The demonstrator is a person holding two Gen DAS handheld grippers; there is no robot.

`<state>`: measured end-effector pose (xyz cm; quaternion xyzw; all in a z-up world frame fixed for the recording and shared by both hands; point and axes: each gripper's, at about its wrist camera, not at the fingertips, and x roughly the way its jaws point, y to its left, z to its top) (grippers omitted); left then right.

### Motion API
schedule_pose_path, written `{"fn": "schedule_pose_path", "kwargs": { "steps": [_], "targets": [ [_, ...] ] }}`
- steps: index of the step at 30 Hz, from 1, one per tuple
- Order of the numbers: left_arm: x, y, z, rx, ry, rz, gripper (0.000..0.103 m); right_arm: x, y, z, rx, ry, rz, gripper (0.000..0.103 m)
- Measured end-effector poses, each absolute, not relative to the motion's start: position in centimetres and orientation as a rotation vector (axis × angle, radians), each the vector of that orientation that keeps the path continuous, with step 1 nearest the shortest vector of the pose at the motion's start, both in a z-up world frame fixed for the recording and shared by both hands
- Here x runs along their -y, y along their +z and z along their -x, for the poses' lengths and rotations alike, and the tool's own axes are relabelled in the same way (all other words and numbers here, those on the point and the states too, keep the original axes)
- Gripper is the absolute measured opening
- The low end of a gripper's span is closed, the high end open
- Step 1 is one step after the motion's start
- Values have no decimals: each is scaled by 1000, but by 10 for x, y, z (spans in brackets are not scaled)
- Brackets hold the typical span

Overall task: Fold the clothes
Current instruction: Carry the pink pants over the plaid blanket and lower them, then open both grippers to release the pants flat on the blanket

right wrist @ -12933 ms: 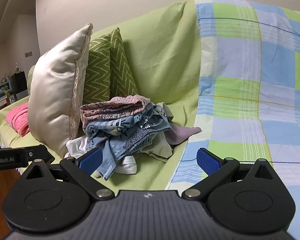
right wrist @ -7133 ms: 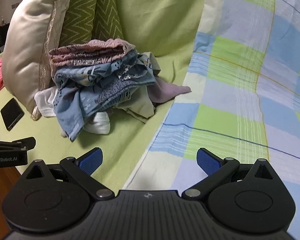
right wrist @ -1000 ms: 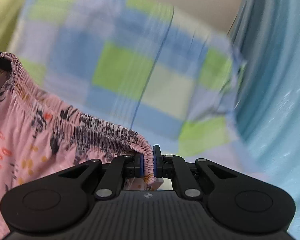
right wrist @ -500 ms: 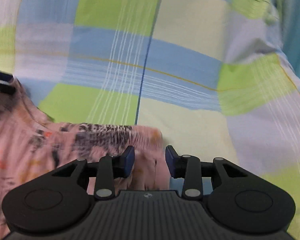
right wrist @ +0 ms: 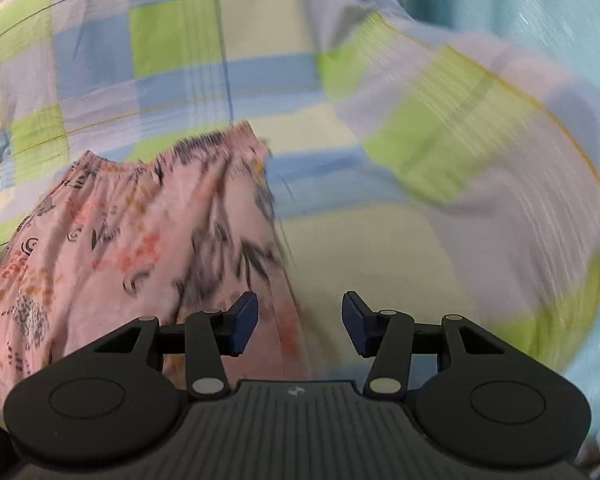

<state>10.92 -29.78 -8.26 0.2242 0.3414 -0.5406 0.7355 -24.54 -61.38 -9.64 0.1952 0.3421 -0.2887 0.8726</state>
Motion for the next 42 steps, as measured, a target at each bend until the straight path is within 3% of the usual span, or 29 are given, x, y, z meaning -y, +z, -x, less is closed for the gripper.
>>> {"fn": "schedule_pose_path", "kwargs": {
  "steps": [6, 19, 20, 21, 22, 23, 24, 32, 42],
  "targets": [
    [283, -99, -102, -801, -1083, -514, 35, 621, -115, 242, -715, -610, -455, 50],
    [281, -107, -97, -821, -1100, -450, 34, 616, -124, 238, -731, -654, -428, 50],
    [282, -108, -94, -801, -1093, -469, 25, 617, -125, 238, -727, -641, -445, 50],
    [284, -108, -91, -783, -1086, -486, 9, 616, -124, 238, -728, -630, -443, 49],
    [282, -106, -93, -775, -1077, -486, 0, 613, -124, 237, -733, -621, -431, 45],
    [280, -103, -95, -767, -1069, -487, 0, 611, -123, 236, -737, -611, -420, 27],
    [279, -101, -96, -759, -1060, -488, 0, 610, -122, 236, -740, -605, -416, 0],
    [262, -88, -113, -739, -984, -531, 0, 626, -89, 257, -694, -770, -333, 0],
    [267, -93, -118, -762, -978, -628, 0, 642, -98, 255, -761, -880, -260, 0]
  ]
}}
